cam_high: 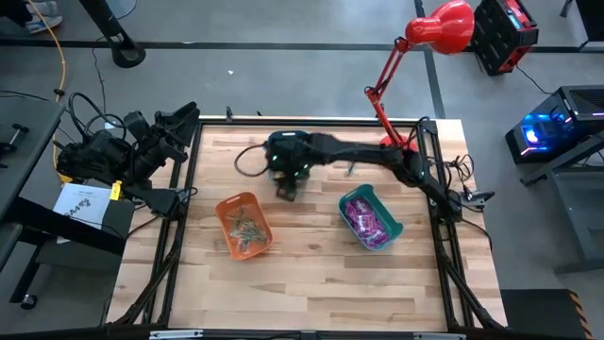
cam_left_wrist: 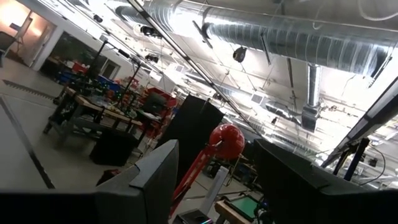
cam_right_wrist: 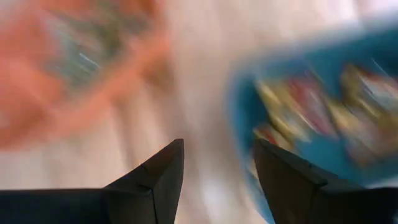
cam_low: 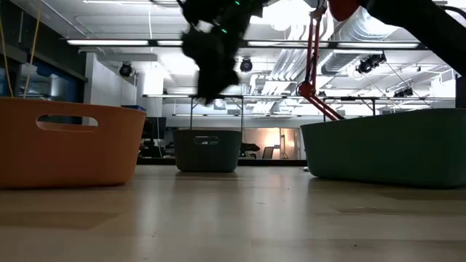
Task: Sort candy
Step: Put the blue candy into the orange bin
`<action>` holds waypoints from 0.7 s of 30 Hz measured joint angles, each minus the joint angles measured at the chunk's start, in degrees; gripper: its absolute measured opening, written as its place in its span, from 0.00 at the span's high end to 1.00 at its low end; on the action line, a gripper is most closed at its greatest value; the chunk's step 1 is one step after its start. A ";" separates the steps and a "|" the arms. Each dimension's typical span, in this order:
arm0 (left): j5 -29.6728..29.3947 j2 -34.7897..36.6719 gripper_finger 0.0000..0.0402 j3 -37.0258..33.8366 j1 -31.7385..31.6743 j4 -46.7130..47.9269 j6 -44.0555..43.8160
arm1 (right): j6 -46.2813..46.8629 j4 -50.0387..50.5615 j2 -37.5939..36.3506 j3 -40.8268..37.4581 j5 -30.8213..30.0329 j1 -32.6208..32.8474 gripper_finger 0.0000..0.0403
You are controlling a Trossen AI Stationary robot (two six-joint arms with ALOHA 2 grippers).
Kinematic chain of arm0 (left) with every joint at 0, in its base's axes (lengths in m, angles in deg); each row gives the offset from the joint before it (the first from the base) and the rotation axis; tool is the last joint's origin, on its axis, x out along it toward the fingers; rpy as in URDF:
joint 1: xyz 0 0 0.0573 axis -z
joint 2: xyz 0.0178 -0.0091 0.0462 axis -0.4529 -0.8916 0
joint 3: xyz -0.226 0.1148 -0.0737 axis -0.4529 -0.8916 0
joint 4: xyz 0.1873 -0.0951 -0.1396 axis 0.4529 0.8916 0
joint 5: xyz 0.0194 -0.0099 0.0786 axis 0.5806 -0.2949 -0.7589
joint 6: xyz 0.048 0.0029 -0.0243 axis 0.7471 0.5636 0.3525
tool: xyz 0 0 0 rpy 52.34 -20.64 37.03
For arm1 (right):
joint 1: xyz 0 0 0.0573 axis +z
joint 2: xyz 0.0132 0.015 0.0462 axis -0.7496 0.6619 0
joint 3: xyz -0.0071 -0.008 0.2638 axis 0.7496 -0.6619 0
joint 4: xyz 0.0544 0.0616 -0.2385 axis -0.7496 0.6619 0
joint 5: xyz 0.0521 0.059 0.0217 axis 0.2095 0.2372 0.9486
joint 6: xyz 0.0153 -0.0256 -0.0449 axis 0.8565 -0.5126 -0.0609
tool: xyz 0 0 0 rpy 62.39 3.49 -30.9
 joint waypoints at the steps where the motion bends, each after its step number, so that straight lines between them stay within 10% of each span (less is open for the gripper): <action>1: 0.02 0.02 0.50 0.00 0.00 0.10 0.01 | -0.22 2.12 -0.80 -1.05 -0.95 -1.29 0.53; 21: 0.14 1.14 0.50 0.00 1.27 1.00 -0.36 | 31.94 -11.40 -20.30 -47.65 -13.35 -25.21 0.53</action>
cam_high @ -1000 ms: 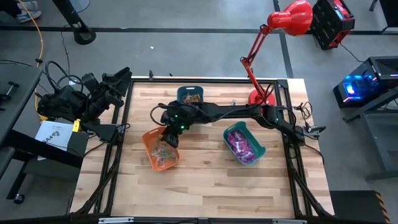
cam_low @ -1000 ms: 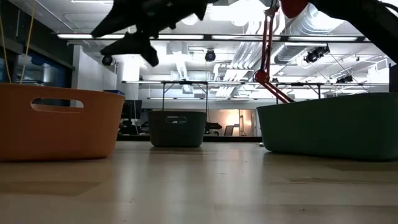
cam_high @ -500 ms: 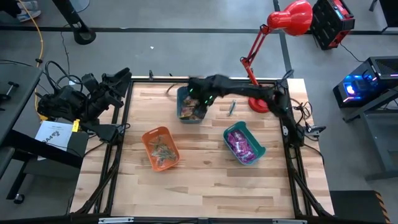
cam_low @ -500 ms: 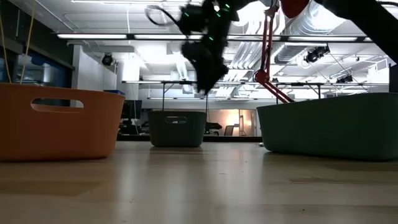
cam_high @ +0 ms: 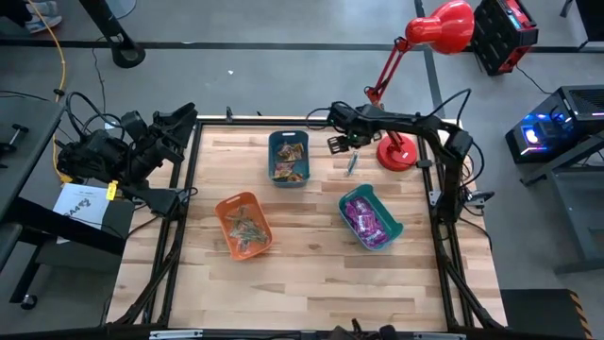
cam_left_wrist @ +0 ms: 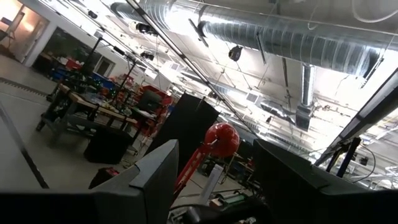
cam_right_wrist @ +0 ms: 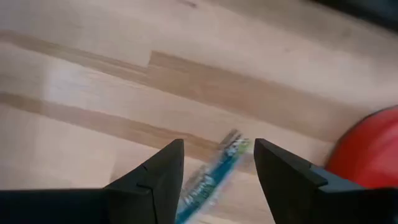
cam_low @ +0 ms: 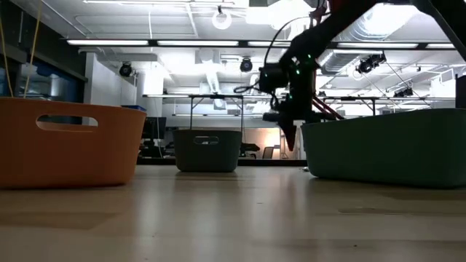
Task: Sort candy
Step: Put the blue candy into the orange bin
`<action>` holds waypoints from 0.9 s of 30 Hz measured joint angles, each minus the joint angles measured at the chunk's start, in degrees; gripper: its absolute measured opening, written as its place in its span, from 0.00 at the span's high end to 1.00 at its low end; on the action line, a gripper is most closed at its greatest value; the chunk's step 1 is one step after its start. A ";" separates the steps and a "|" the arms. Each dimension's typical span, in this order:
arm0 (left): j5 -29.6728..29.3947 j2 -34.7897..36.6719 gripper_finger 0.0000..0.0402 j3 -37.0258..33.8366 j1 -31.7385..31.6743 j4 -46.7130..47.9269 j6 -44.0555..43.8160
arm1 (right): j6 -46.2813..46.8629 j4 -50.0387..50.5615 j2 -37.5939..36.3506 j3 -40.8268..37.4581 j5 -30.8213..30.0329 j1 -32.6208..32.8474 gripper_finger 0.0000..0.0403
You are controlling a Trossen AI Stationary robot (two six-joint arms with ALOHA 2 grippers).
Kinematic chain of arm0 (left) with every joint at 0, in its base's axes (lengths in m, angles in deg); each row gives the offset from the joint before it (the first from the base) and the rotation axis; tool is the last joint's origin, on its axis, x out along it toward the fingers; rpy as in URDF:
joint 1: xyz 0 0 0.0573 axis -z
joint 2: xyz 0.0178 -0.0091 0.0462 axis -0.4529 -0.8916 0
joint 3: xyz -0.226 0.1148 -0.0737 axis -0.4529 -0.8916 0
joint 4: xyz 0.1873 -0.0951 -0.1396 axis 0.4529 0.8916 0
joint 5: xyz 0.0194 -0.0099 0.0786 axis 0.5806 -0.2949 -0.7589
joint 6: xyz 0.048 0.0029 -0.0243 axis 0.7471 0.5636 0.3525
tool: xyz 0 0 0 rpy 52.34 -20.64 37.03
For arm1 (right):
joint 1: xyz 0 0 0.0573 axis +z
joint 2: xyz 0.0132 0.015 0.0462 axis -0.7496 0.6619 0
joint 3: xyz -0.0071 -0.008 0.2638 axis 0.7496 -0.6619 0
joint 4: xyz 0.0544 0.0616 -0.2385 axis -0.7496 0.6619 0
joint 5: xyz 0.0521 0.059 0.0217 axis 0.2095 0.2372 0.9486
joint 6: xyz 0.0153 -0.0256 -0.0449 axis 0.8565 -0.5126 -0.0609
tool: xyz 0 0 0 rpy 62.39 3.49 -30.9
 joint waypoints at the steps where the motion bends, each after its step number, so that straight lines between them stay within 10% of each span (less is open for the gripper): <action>1: -0.05 0.00 0.50 0.00 0.00 -0.04 0.00 | 1.73 -1.73 0.01 -1.41 0.10 -0.01 0.53; 18: -0.10 0.00 0.50 0.00 0.00 -0.07 -0.13 | 13.26 -11.88 -0.45 -15.62 3.09 2.65 0.55; 27: -0.12 0.00 0.50 0.00 0.00 -0.07 -0.16 | 7.19 -13.73 -0.43 -12.44 2.11 8.47 0.96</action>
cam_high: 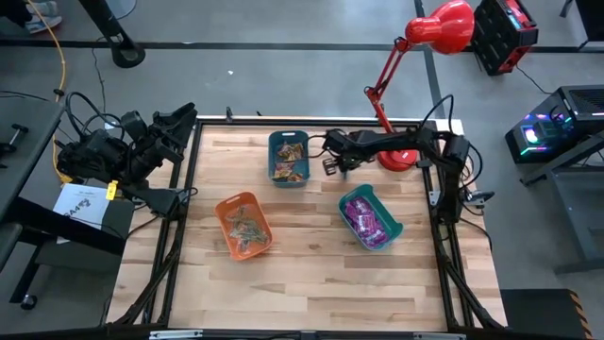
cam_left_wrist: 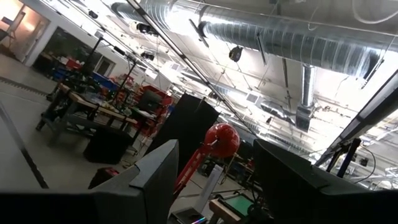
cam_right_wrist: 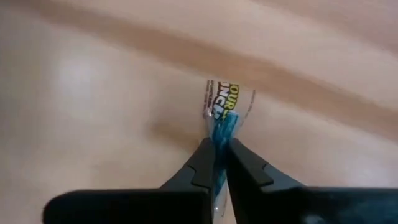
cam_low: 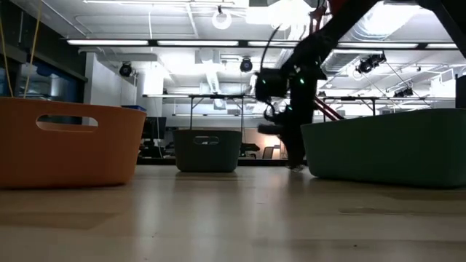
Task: Sort candy
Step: Put the blue candy into the orange bin
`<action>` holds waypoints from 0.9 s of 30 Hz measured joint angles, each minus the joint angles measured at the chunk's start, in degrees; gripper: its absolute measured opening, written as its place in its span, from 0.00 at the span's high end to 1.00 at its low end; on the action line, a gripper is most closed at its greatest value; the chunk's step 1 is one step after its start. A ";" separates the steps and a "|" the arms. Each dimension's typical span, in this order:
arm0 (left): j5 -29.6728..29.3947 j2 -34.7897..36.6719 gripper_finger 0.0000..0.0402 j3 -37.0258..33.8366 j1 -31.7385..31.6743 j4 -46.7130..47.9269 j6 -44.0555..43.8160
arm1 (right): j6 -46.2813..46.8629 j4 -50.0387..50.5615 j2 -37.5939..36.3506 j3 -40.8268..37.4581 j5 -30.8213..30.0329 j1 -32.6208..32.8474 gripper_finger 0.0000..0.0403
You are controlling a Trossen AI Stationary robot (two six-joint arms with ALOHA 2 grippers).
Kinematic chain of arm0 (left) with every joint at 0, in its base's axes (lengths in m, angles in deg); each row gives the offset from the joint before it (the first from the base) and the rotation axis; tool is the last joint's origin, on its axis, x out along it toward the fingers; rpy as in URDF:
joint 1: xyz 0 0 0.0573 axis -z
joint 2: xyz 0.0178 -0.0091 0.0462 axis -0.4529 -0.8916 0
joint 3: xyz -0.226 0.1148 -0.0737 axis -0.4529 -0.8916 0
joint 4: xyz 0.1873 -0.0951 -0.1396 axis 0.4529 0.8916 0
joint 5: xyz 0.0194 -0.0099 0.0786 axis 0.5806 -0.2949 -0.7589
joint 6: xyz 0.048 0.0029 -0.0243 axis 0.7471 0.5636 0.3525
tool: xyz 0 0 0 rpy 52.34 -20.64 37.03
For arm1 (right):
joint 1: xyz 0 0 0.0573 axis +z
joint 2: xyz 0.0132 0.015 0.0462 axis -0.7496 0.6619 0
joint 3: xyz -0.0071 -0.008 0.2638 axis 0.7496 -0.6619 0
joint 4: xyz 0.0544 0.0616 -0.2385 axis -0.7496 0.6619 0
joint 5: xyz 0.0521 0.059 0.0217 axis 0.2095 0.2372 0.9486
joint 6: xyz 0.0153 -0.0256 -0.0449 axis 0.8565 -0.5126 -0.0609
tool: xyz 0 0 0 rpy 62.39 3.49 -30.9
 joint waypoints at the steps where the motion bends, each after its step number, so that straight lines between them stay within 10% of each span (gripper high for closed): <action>1: 0.00 0.00 0.50 0.00 0.00 0.00 -0.19 | -0.41 0.00 -0.41 0.90 0.71 0.42 0.95; 8: -0.02 0.00 0.50 0.00 0.02 0.04 -1.41 | -7.16 -5.56 -8.40 9.09 -2.14 4.94 0.98; 12: -0.04 -0.02 0.50 0.00 0.02 0.07 -1.44 | -8.73 -19.00 -9.17 12.05 7.30 9.05 0.99; 27: -0.09 -0.57 0.50 0.00 0.02 0.15 -4.43 | 3.73 -56.65 5.44 12.14 19.84 22.28 0.99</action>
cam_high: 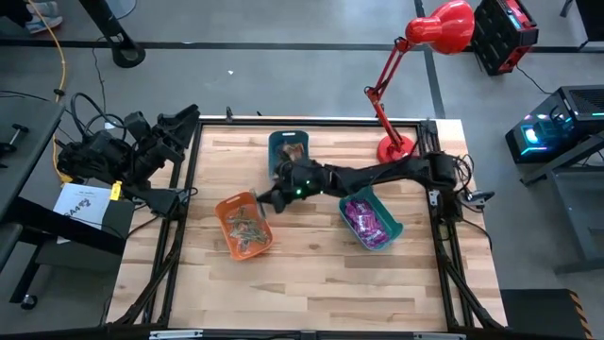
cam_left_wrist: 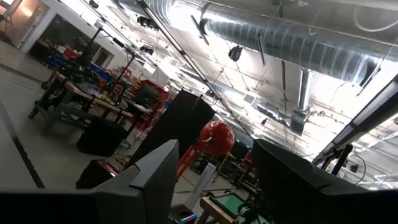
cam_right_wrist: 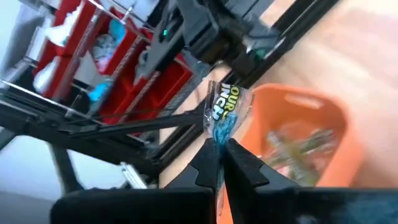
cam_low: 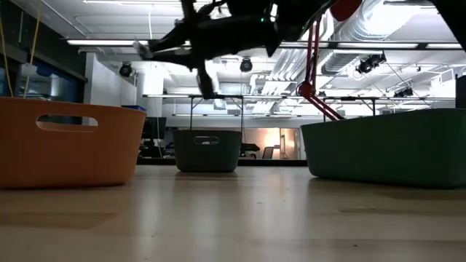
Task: Sort candy
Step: Put the blue candy into the orange bin, then adjust the orange bin
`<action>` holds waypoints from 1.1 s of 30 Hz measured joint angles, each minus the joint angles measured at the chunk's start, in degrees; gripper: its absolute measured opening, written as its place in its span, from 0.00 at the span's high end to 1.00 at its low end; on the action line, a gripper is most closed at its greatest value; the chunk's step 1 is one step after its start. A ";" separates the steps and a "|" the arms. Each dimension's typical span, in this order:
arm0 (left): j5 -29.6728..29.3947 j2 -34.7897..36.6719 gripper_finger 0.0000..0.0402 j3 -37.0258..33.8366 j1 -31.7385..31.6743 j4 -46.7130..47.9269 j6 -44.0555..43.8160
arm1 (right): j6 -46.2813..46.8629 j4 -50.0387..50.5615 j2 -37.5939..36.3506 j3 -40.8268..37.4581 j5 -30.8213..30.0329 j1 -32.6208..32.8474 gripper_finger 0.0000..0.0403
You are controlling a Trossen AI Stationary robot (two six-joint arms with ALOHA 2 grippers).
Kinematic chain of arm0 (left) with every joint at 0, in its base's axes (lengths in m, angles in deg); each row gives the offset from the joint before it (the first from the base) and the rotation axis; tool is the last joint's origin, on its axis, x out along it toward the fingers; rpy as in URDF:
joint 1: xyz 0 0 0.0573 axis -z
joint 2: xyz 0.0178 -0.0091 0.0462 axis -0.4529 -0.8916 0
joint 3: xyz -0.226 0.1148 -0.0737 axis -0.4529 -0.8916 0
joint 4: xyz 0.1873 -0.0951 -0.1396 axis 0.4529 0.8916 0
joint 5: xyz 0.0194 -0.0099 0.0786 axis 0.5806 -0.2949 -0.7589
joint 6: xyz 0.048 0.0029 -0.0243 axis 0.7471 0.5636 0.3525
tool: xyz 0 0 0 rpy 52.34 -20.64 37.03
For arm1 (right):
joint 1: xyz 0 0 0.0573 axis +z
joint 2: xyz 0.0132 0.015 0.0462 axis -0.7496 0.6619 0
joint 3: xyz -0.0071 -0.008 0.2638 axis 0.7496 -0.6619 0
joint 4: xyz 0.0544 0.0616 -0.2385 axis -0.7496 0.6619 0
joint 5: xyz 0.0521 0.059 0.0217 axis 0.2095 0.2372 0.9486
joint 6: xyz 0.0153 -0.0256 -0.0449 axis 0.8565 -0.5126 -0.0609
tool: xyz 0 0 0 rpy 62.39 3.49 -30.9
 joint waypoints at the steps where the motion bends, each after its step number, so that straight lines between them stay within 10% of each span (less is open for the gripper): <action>1: 0.00 -0.02 0.50 0.00 0.00 0.00 0.00 | 1.52 -1.10 0.76 0.03 0.72 0.25 0.98; 9: 0.04 -1.29 0.50 0.00 -0.02 -0.04 -0.01 | -1.30 2.53 8.39 10.39 5.59 3.14 0.71; 18: 3.60 -1.30 0.50 0.00 0.38 1.30 -2.06 | -24.20 36.04 9.47 27.16 6.05 1.10 0.48; 26: 4.16 -1.79 0.56 0.00 5.45 19.37 -8.85 | -42.94 70.46 3.57 31.28 -5.68 -3.09 0.54; 33: 4.23 -7.30 0.97 -0.01 10.64 52.49 -40.48 | -49.60 87.30 -1.78 31.24 -12.92 -6.62 0.80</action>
